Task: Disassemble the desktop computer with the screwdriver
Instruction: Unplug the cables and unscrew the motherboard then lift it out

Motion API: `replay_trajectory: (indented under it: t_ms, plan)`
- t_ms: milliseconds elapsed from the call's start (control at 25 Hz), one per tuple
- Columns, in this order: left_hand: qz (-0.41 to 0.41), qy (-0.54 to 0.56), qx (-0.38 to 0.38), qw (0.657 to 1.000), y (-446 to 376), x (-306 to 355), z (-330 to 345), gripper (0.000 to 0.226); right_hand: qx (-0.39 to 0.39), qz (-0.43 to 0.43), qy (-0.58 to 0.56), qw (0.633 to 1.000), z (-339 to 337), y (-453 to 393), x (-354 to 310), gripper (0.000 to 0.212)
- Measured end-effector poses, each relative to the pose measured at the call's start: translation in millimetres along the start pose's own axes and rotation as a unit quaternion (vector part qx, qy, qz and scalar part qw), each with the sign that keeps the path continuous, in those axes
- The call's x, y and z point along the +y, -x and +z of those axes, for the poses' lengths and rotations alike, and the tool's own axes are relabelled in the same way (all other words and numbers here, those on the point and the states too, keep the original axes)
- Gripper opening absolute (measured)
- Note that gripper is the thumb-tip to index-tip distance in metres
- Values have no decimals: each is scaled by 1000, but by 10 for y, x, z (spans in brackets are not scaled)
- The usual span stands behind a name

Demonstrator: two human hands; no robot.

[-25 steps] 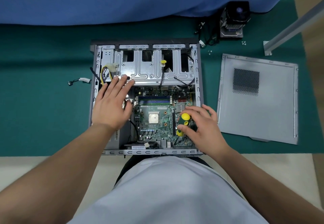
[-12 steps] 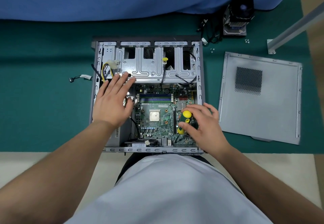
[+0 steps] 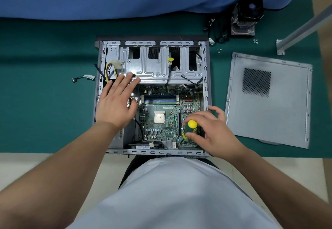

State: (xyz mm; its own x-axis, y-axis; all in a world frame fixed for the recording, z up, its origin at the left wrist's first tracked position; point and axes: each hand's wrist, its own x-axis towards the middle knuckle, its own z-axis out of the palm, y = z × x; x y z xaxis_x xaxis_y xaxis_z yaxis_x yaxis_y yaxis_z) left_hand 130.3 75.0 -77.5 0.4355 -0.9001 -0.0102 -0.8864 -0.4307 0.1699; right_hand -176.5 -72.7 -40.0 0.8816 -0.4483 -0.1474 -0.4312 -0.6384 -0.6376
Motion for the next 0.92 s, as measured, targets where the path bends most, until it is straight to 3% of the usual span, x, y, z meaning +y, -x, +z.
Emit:
replay_trajectory:
  t_ms: [200, 400, 480, 560, 640, 760, 920]
  plan:
    - [0, -1, 0, 1000, -1, -2, 0, 67, -143, -77, 92, 982, -196, -31, -88, 39]
    - [2, 4, 4, 1000, 5, -14, 2, 66, -107, -103, 235, 961, -206, 16, -229, 36]
    - [4, 8, 7, 1000, 2, -14, 11, 65, -122, -103, 281, 946, -190, 39, -302, 42]
    - [5, 12, 10, 1000, 3, -9, 19, 64, -145, -118, 297, 937, -169, 96, -368, 33]
    - [6, 15, 15, 1000, 11, -15, 24, 64, -138, -93, 296, 941, -165, 140, -453, 31]
    - [12, 23, 16, 1000, 9, -17, 27, 64, -121, 18, 302, 945, -166, 146, -569, 39]
    - [9, 24, 13, 1000, 9, -14, 28, 65, -160, 32, 245, 956, -124, 129, -639, 26]
